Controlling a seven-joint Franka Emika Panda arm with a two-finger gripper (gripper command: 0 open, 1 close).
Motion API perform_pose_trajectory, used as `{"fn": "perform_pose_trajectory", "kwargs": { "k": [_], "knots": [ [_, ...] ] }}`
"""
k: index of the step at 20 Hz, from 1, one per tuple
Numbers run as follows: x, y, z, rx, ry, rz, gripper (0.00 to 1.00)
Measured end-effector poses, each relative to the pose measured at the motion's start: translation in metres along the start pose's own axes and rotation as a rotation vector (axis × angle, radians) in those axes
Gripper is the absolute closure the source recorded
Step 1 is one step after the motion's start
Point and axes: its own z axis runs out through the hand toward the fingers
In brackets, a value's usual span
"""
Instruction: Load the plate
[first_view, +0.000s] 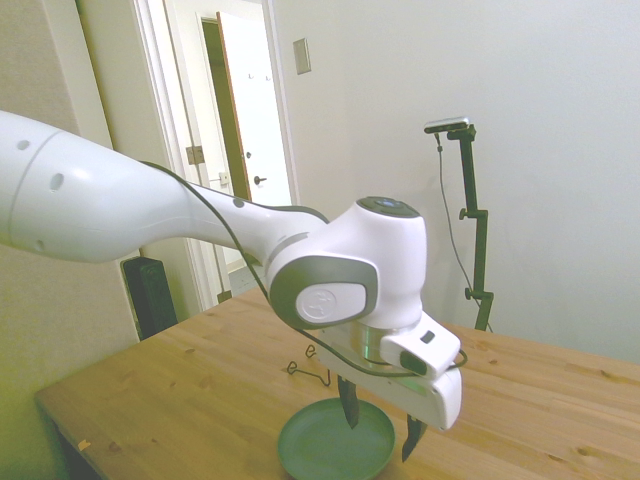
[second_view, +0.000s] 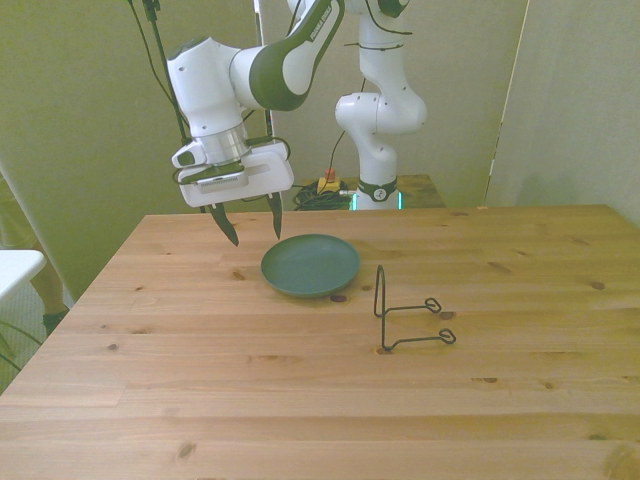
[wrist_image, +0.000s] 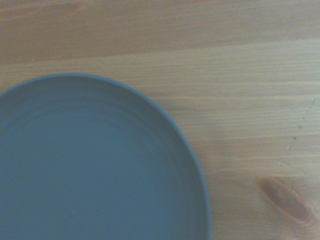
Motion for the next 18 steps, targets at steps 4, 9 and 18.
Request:
{"fn": "perform_pose_trajectory", "kwargs": {
  "k": [4,9,18],
  "knots": [
    [0.014,0.005,0.018,0.008,-0.056,-0.015,0.00],
    [0.020,0.007,0.036,0.035,-0.142,-0.032,0.00],
    [0.021,-0.003,0.054,0.092,-0.179,-0.083,1.00]
  ]
}}
